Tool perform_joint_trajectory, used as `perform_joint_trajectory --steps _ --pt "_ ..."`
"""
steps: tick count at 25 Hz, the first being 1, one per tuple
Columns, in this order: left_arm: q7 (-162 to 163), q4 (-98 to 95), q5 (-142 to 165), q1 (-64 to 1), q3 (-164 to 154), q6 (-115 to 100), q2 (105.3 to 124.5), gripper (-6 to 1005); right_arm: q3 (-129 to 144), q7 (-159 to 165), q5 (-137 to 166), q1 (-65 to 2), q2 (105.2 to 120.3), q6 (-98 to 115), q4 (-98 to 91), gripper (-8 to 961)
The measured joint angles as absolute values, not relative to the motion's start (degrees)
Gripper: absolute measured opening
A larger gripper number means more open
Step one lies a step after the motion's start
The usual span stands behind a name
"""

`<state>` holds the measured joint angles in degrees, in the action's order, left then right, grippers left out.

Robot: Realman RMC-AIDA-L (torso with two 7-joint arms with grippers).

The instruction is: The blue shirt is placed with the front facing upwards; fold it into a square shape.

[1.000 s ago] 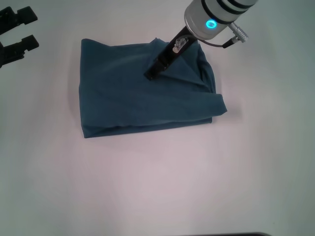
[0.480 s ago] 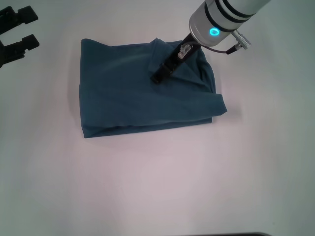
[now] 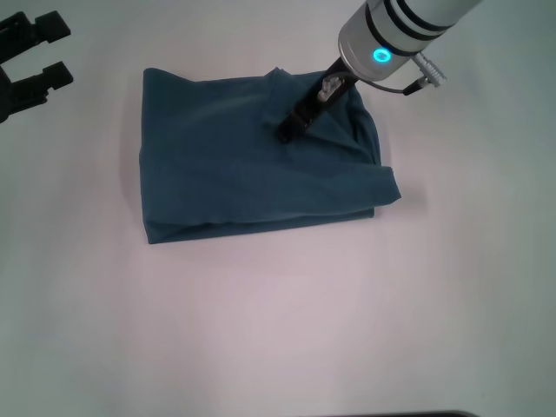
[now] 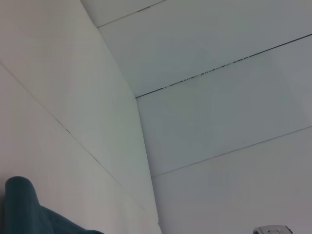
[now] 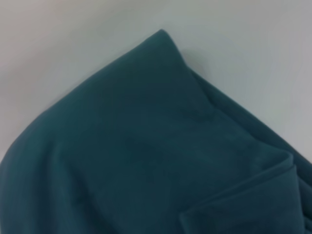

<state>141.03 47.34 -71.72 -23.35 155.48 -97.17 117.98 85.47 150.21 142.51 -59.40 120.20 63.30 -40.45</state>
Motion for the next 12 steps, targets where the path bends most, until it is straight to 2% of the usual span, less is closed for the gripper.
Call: perform_joint_trajectory --steps 5,7,12 --pt "140.91 47.28 -71.72 -23.51 155.43 -97.07 117.99 859 85.52 149.51 142.36 -59.32 120.27 64.80 -41.61 814" --pt "140.89 47.21 -71.72 -23.58 155.34 -96.99 118.02 859 85.52 149.52 142.41 -59.32 120.31 64.86 -41.61 599" --pt "140.82 47.11 -71.72 -23.64 155.19 -96.72 118.03 860 85.50 149.96 142.45 -59.29 120.19 65.24 -42.15 393"
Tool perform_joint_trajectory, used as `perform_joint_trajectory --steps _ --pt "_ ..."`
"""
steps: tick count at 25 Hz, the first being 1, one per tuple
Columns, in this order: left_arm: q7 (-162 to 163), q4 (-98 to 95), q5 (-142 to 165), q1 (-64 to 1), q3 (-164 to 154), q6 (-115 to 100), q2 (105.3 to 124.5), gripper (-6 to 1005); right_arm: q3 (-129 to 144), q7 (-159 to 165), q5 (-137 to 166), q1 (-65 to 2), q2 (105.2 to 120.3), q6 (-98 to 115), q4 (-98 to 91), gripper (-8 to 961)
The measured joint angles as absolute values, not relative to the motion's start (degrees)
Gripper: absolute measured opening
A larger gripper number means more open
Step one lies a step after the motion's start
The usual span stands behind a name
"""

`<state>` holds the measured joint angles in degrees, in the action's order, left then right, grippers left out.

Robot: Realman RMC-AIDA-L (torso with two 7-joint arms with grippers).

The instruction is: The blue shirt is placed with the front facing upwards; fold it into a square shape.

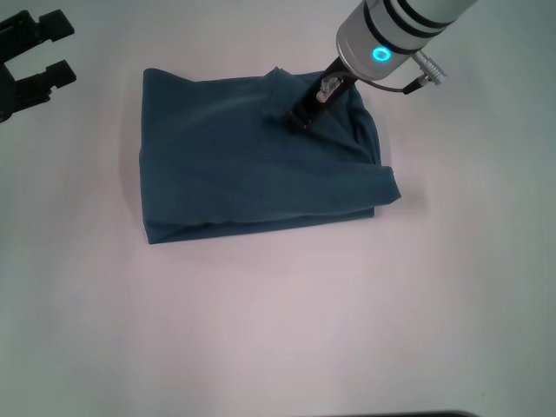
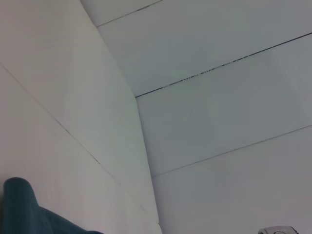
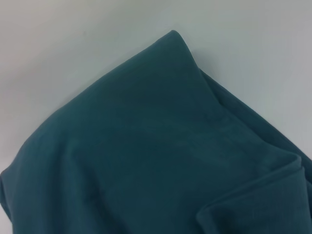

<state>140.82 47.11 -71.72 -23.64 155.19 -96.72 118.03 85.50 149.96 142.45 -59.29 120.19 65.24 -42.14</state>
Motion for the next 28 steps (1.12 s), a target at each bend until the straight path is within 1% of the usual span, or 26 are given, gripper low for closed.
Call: perform_joint_trajectory --steps 6,12,15,21,28 --pt "140.80 47.01 -71.72 -23.64 154.98 -96.53 118.04 859 85.52 150.08 142.79 -59.24 120.25 65.58 -42.33 140" --pt "140.70 46.39 -71.72 -23.64 154.92 -96.45 117.98 860 85.42 150.18 142.84 -59.03 120.17 66.28 -42.70 22" --pt "140.54 46.37 -71.72 -23.65 154.98 -96.51 117.97 860 85.20 151.21 143.39 -57.80 119.93 67.82 -45.69 22" --pt "140.46 46.31 -71.72 -23.65 155.26 -96.79 117.95 860 83.76 155.64 150.68 -52.67 119.76 72.75 -58.24 21" --pt "140.38 46.31 -71.72 -23.69 155.28 -96.91 118.03 860 80.42 156.09 154.48 -51.51 119.72 72.71 -58.51 21"
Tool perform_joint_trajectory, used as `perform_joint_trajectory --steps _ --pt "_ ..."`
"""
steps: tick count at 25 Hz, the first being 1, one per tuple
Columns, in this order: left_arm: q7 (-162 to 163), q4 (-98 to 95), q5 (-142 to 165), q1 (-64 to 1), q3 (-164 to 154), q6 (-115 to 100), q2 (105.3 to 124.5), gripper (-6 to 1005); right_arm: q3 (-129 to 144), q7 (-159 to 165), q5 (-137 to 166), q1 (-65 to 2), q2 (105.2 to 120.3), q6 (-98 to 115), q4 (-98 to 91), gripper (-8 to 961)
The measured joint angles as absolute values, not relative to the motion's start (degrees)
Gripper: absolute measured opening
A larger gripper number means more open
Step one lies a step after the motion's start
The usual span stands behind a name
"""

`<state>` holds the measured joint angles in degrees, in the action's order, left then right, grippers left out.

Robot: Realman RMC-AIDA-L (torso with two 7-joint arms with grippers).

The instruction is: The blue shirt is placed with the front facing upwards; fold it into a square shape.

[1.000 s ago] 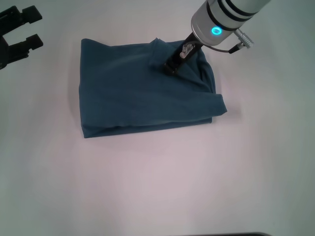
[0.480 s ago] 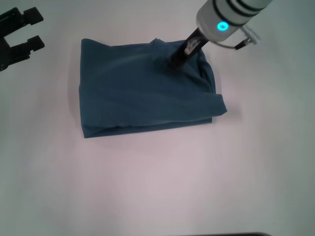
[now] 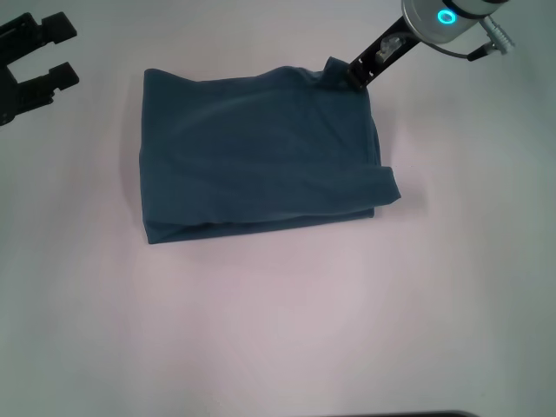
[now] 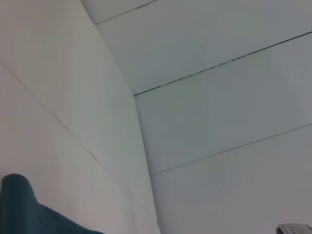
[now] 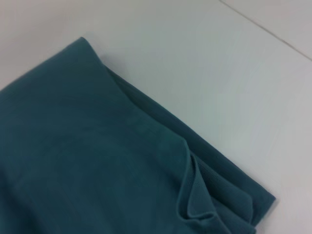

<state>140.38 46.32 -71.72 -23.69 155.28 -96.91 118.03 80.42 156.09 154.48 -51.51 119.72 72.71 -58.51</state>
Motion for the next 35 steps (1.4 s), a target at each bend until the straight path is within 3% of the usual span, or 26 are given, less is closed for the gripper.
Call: perform_joint_trajectory --steps 35 --pt "140.27 45.52 -71.72 -23.45 155.41 -97.10 118.30 860 74.38 157.27 160.73 -52.47 119.62 64.81 -51.24 40"
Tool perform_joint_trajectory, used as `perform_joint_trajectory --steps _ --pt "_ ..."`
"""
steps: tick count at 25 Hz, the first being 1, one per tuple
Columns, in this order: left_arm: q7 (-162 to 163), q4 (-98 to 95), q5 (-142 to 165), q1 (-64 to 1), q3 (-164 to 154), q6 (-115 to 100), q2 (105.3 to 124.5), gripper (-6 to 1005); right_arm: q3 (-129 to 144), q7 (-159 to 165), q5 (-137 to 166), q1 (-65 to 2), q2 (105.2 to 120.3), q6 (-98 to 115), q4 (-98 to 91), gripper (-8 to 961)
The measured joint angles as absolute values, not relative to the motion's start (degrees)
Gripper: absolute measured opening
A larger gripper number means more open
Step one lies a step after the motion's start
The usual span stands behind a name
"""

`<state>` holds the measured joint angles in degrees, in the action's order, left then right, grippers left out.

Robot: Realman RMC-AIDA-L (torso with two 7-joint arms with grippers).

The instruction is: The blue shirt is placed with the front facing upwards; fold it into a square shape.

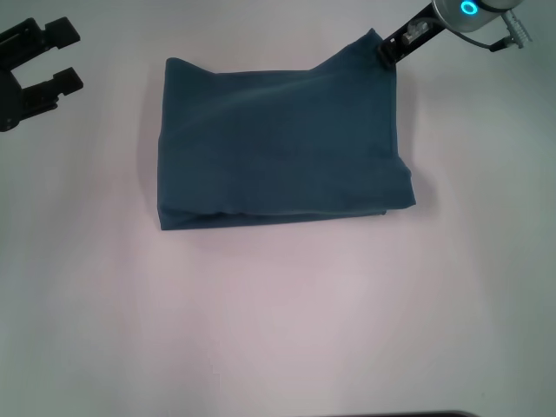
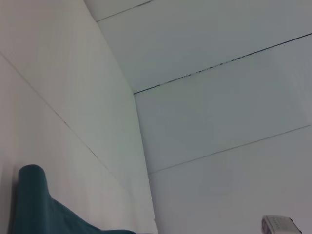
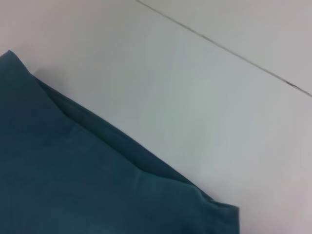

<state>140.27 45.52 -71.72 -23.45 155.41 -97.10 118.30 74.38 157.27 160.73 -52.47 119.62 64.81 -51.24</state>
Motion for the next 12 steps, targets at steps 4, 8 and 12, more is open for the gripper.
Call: perform_joint_trajectory --steps 4,8,12 --pt "140.27 45.52 -71.72 -23.33 155.51 -97.13 118.30 860 74.51 157.32 161.20 -52.55 119.77 64.34 -50.61 86" --pt "140.27 45.52 -71.73 -23.32 155.71 -97.21 118.32 859 74.37 158.57 163.92 -52.93 119.77 63.89 -49.76 245" --pt "140.27 45.53 -71.83 -23.55 155.74 -97.22 118.38 859 73.52 161.02 167.54 -52.95 119.56 63.36 -50.11 329"
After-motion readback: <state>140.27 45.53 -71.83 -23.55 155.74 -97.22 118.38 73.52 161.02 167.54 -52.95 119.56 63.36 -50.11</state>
